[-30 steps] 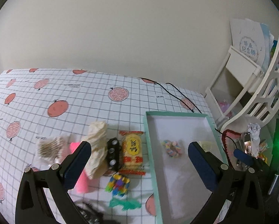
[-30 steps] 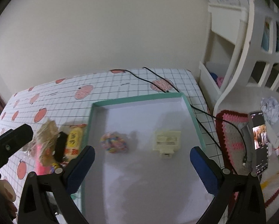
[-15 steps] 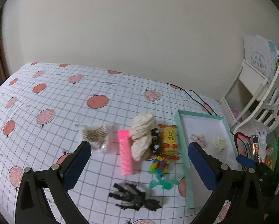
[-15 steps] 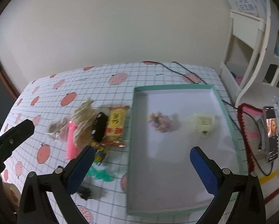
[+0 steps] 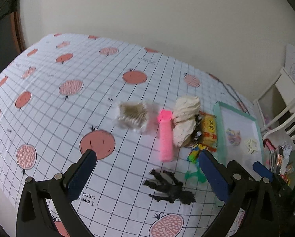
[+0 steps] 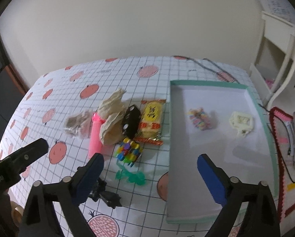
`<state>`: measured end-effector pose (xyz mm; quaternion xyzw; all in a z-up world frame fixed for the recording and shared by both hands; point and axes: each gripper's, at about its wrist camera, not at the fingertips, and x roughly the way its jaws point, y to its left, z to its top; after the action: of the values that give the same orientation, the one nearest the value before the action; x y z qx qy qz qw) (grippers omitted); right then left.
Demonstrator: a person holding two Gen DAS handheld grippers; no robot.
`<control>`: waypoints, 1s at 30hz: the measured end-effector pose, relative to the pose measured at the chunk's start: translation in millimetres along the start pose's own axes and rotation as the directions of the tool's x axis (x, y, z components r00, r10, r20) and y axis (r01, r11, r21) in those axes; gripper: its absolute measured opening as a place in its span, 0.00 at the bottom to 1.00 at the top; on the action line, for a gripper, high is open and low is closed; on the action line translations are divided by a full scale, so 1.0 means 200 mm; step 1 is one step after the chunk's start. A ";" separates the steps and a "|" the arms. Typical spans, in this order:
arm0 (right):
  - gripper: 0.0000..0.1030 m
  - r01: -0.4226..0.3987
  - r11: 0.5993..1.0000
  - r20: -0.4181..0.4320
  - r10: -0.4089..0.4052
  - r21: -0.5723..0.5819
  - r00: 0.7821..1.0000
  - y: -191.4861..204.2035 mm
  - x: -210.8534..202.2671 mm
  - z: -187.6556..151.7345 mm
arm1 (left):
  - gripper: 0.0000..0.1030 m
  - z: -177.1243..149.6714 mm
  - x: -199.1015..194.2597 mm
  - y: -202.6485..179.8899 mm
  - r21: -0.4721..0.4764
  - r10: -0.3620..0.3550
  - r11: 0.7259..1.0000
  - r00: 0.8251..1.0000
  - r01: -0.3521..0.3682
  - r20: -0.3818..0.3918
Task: Organize objects
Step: 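Withdraw both open tools from the tray back toward the remaining items, then move the left tool to the black claw toy while the right tool reaches the green toy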
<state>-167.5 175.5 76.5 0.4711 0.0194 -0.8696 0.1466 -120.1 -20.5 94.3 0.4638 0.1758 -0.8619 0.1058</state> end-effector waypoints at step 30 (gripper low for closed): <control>0.21 -0.063 0.998 -0.197 0.066 0.023 0.978 0.03 0.25 -0.08 | 0.85 -0.13 0.30 -0.02 -0.076 -0.061 0.996 0.972 0.045 -0.227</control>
<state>-178.1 160.0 27.4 0.5565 0.0114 -0.8135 0.1684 -134.6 -8.2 31.6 0.5514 0.2294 -0.7983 0.0778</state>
